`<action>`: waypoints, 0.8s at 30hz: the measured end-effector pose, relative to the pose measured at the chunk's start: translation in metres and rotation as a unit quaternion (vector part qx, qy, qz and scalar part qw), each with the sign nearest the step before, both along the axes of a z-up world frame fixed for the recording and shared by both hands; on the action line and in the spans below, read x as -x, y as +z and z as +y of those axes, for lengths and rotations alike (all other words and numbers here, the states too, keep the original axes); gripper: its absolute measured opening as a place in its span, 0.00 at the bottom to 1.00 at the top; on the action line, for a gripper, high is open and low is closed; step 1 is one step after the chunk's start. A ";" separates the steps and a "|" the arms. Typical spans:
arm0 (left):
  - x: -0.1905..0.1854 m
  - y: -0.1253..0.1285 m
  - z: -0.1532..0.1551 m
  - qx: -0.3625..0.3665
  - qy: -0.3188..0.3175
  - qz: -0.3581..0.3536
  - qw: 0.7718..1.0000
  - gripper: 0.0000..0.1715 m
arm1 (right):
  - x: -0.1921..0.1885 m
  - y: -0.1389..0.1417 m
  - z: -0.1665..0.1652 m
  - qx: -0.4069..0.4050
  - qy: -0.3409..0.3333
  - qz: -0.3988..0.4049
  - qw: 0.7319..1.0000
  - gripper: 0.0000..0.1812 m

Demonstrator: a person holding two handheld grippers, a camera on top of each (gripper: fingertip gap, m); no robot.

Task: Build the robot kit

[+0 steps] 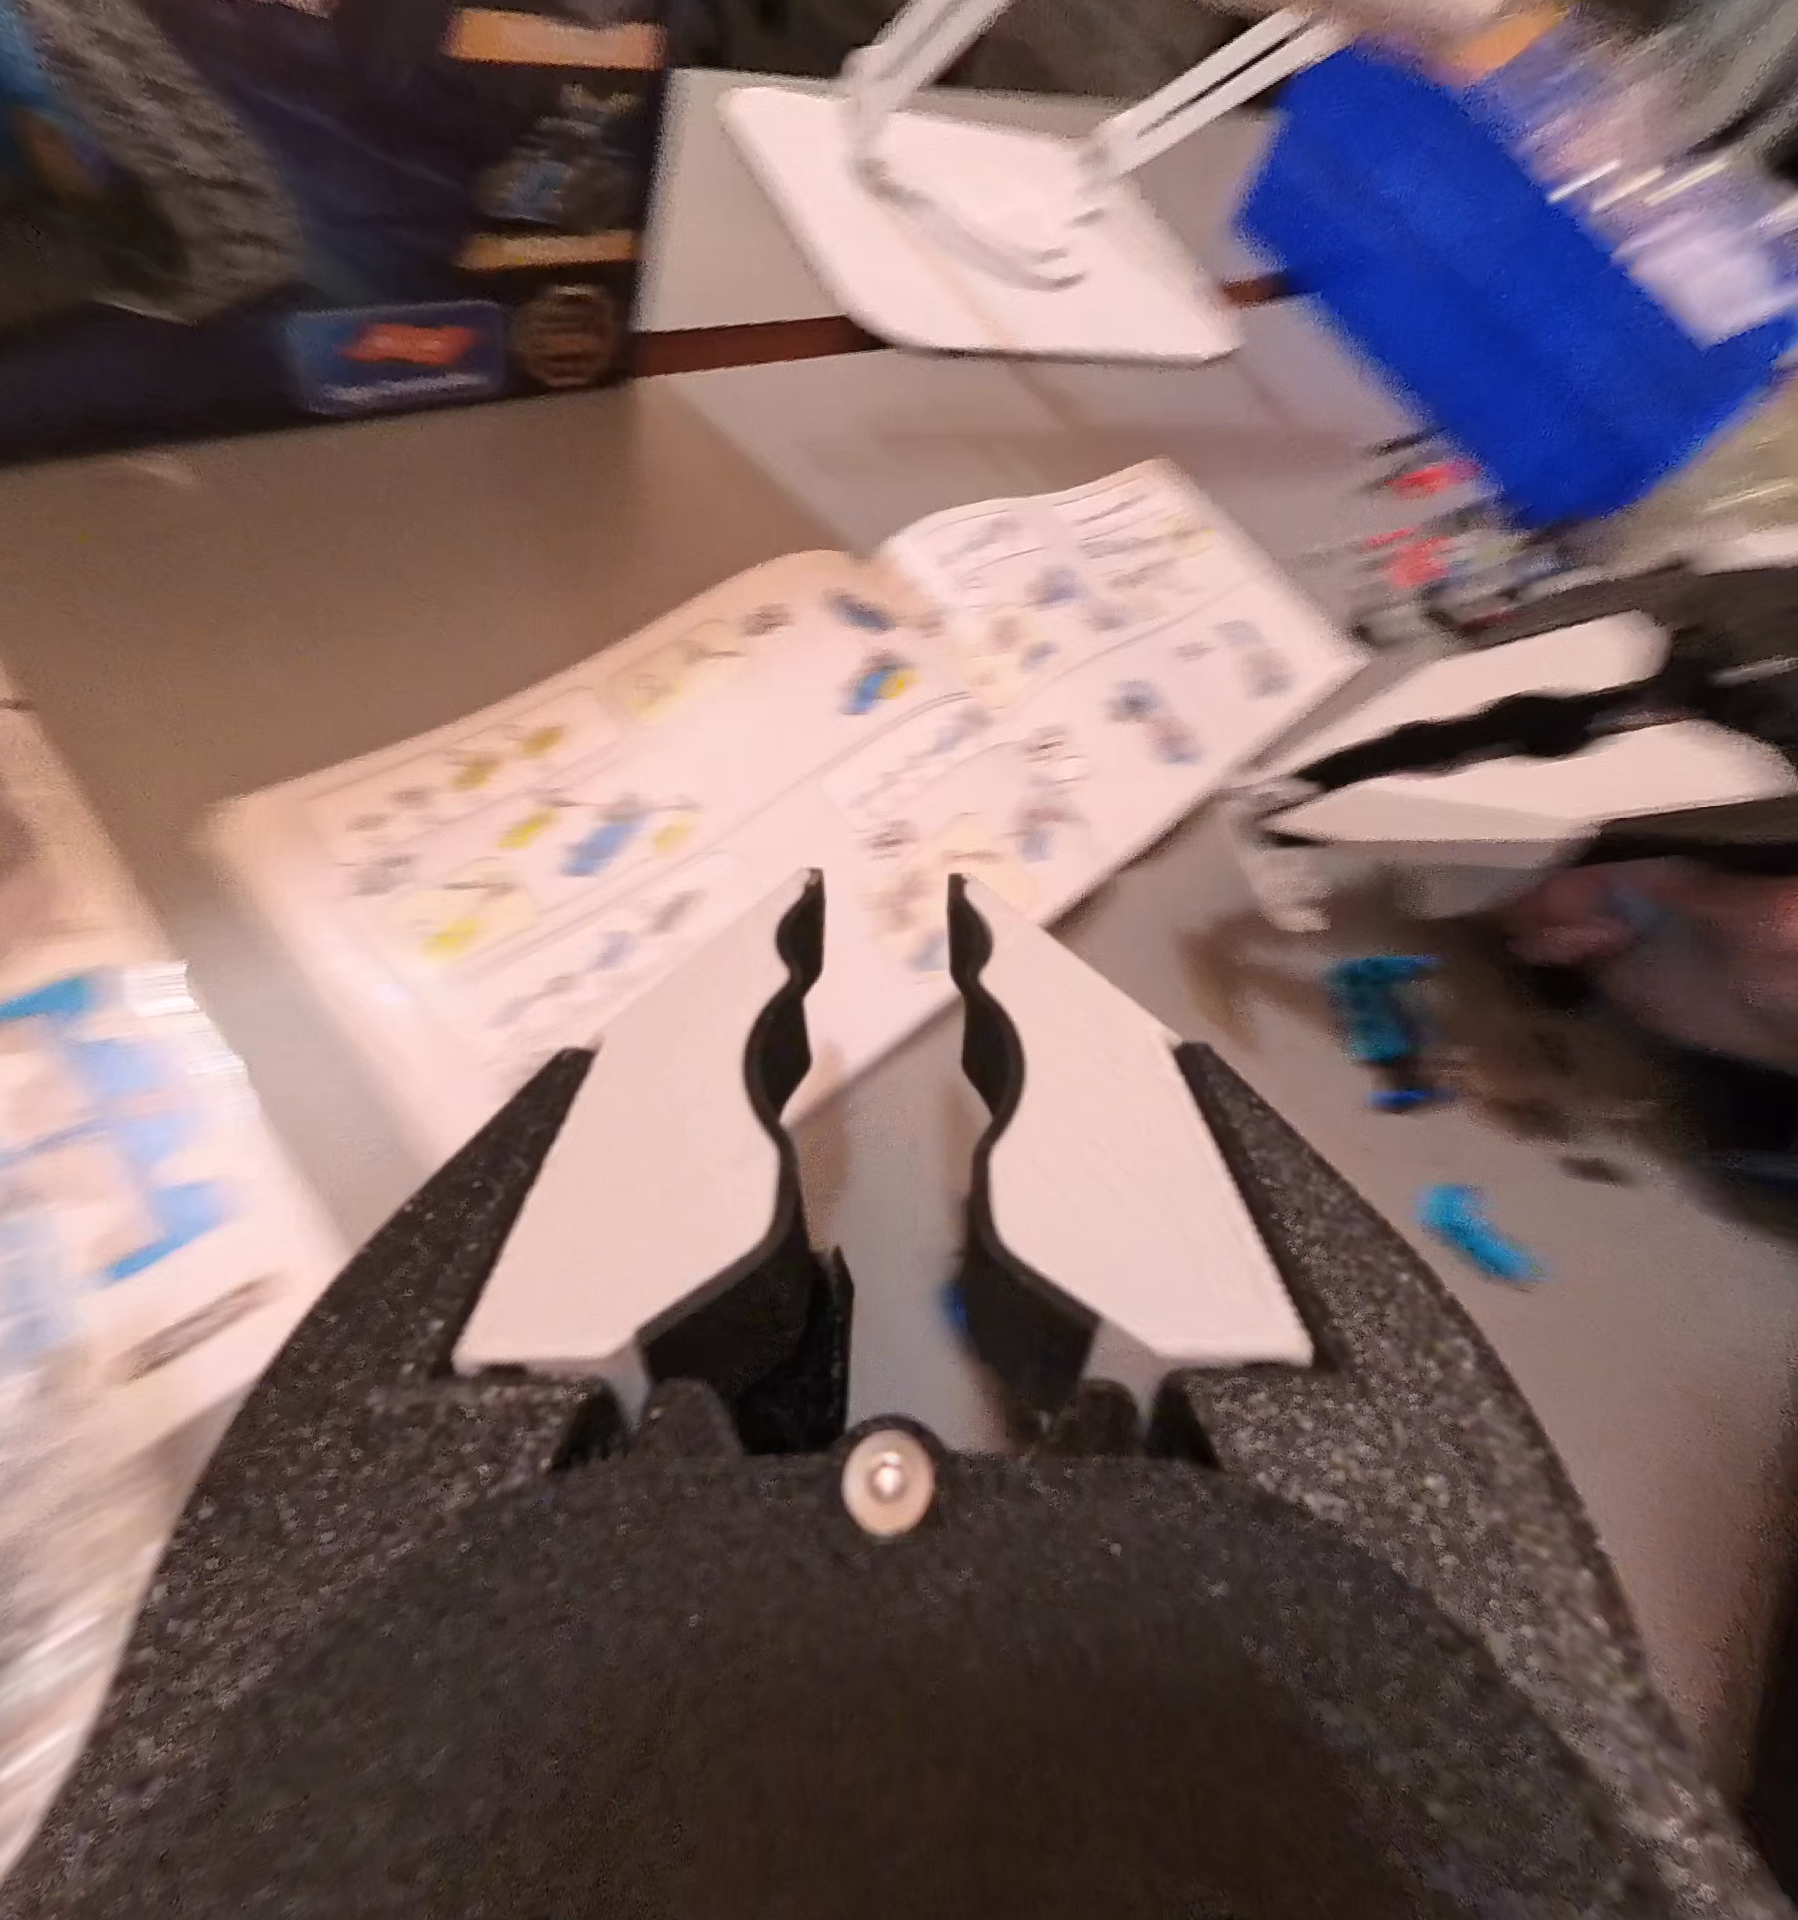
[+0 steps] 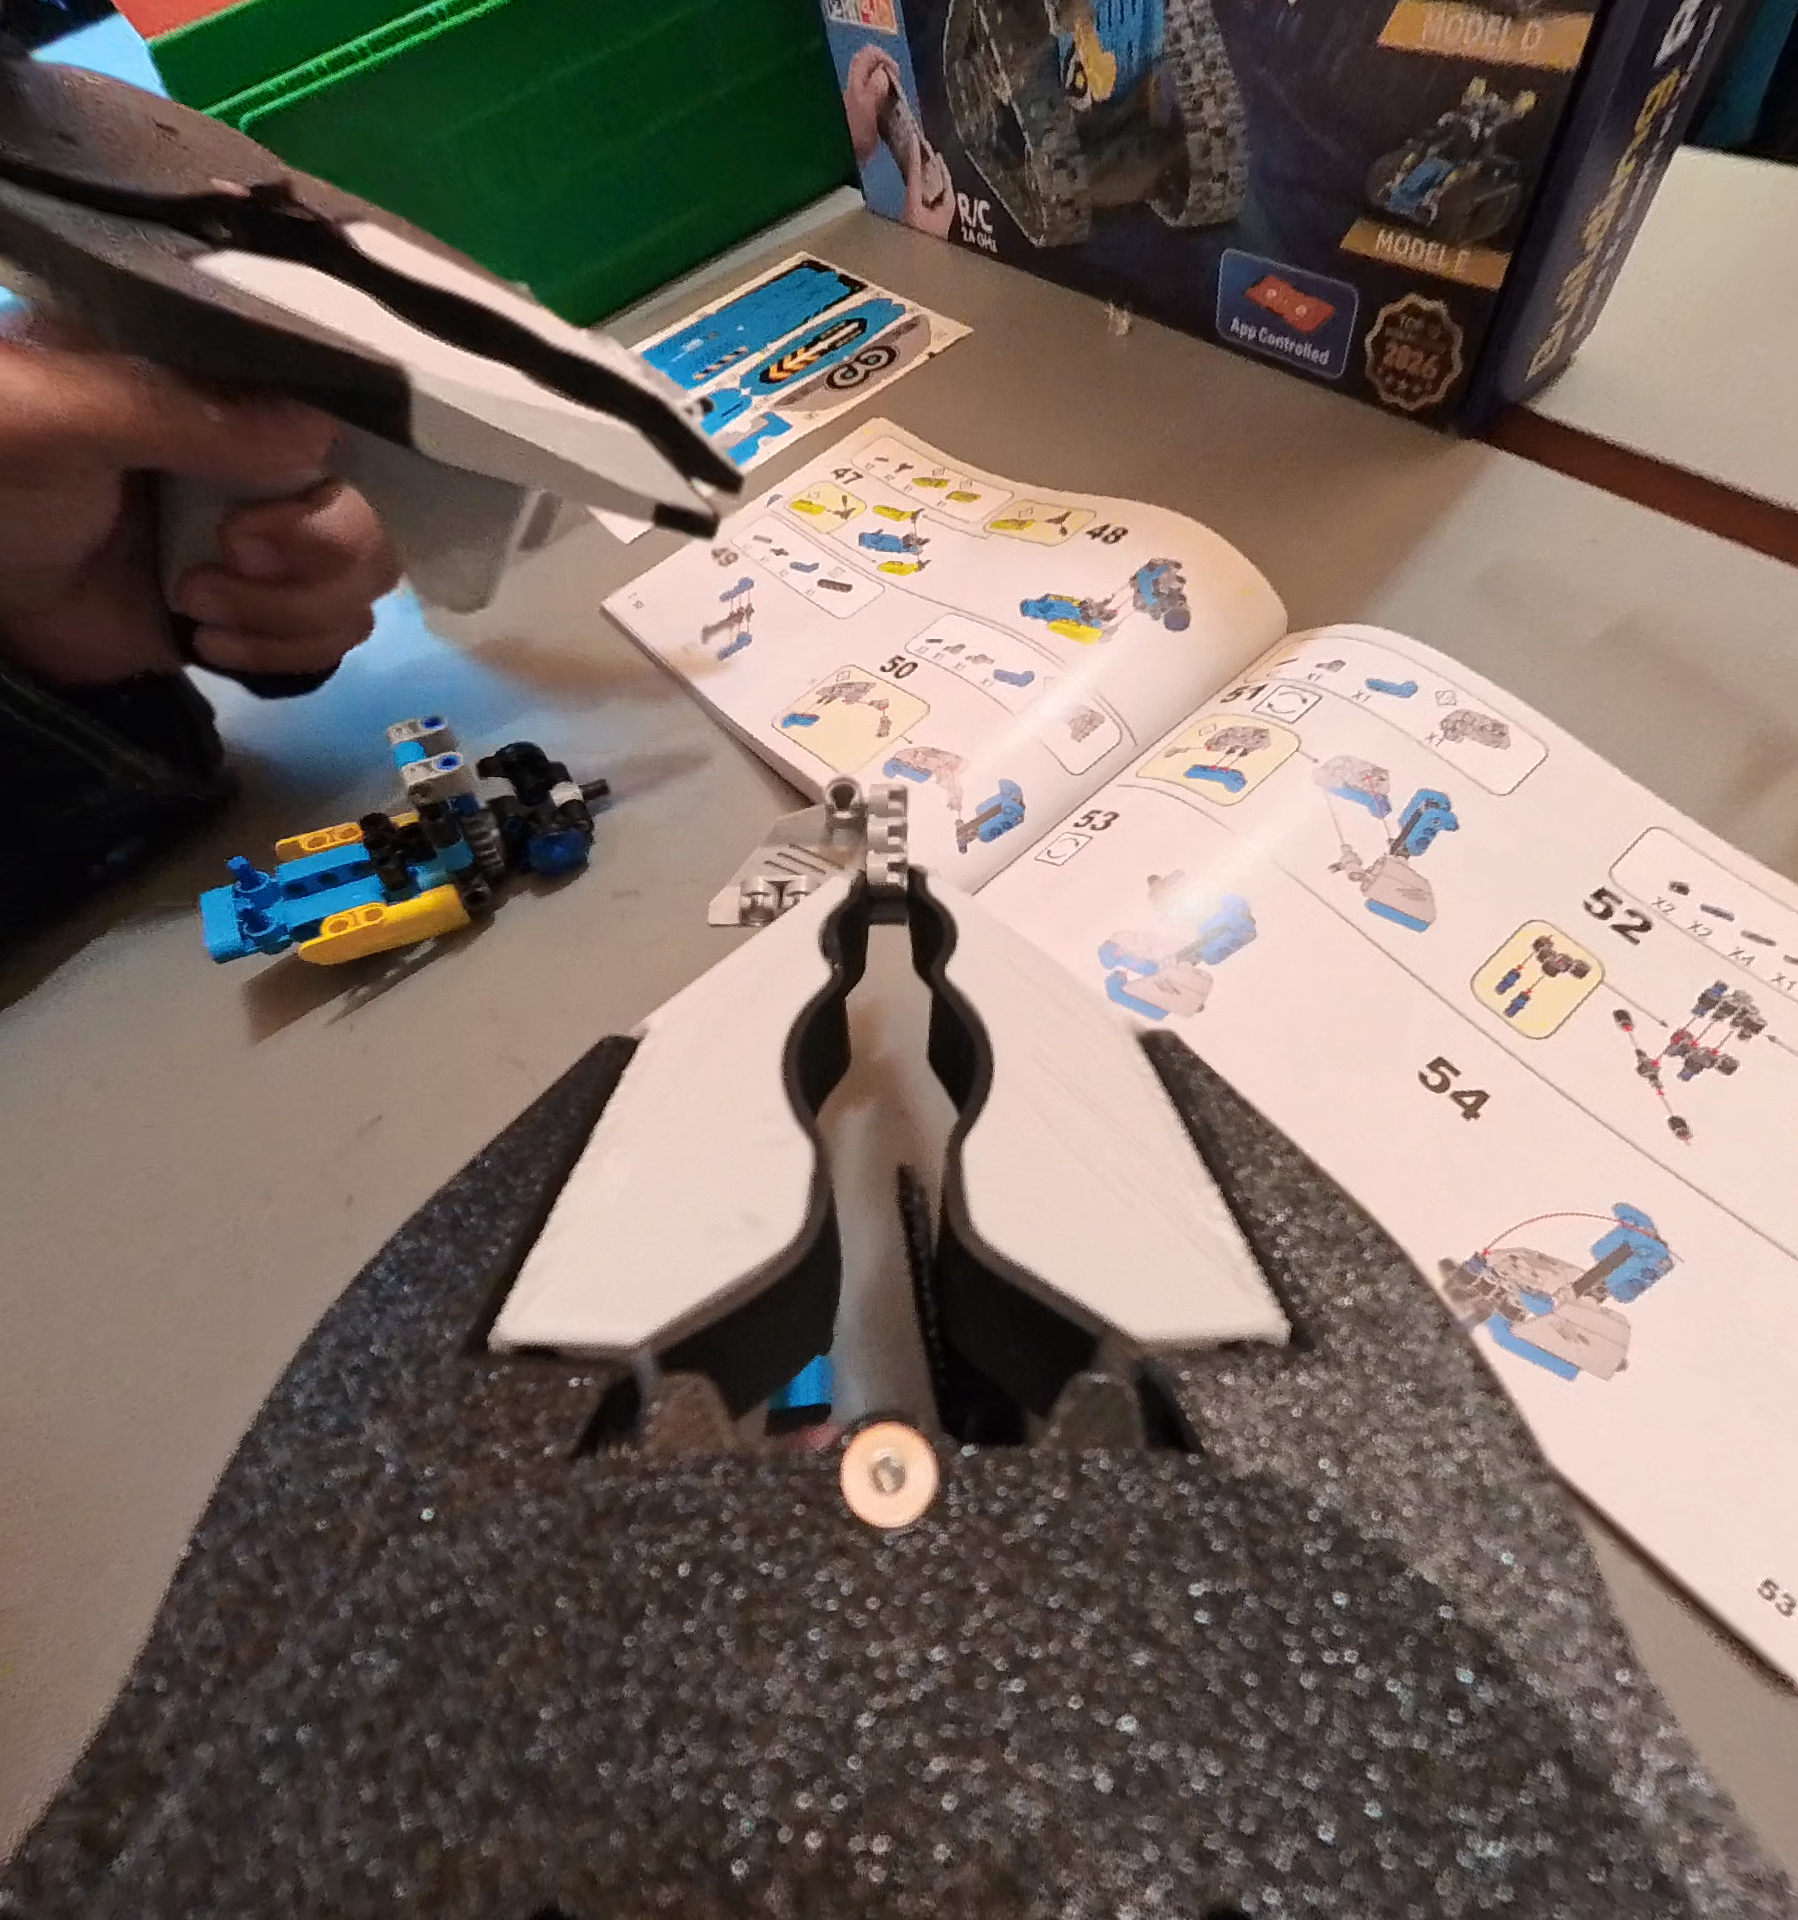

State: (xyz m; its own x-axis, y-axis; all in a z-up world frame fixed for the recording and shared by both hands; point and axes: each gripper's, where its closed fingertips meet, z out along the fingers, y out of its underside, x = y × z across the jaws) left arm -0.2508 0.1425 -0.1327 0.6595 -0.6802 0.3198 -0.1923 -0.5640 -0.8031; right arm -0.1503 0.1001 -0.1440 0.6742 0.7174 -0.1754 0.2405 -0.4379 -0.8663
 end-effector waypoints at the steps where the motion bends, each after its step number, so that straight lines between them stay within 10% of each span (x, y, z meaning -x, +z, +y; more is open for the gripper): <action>1: -0.013 0.014 -0.011 0.033 -0.029 -0.068 0.997 0.14 | 0.001 0.003 0.000 -0.012 0.002 -0.003 1.000 0.04; 4: -0.037 0.057 -0.039 0.092 -0.107 -0.229 0.963 0.16 | 0.004 0.012 -0.003 -0.050 0.012 -0.013 0.999 0.04; 24: -0.074 0.045 -0.115 0.127 -0.257 -0.133 0.949 0.06 | 0.031 0.067 -0.053 -0.300 0.116 -0.079 0.944 0.03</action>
